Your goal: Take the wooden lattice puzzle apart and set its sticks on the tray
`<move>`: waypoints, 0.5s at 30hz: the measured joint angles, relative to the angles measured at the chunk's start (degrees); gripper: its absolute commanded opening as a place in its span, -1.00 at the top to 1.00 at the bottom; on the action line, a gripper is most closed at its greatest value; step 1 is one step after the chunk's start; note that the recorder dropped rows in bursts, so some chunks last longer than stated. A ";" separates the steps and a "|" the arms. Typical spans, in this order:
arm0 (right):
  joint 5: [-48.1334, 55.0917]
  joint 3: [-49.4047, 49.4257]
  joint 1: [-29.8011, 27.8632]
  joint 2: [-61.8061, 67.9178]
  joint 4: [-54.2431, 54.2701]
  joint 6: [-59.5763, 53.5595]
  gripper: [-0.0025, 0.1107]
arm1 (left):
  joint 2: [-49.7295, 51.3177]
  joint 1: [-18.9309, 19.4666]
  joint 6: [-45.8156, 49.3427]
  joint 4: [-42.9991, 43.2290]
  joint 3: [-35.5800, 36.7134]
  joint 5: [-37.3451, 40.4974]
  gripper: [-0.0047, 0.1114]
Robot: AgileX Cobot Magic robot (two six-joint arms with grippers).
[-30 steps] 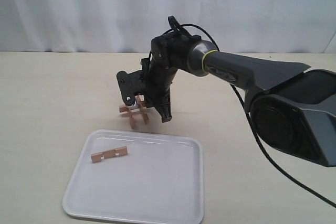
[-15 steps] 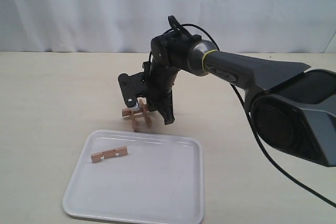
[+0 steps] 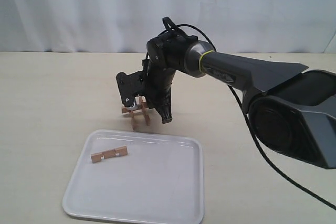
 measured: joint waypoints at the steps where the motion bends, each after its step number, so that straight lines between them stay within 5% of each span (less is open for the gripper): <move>1: 0.10 0.00 0.00 0.00 -0.23 0.00 0.88 | 0.00 0.00 0.00 0.00 0.00 0.00 0.92; 8: 0.25 0.00 0.00 0.00 -0.12 1.36 0.85 | 0.00 0.00 0.00 0.00 0.00 0.00 0.92; 15: 2.56 0.11 0.00 0.00 0.79 1.48 0.40 | 0.00 0.00 0.00 0.00 0.00 0.00 0.92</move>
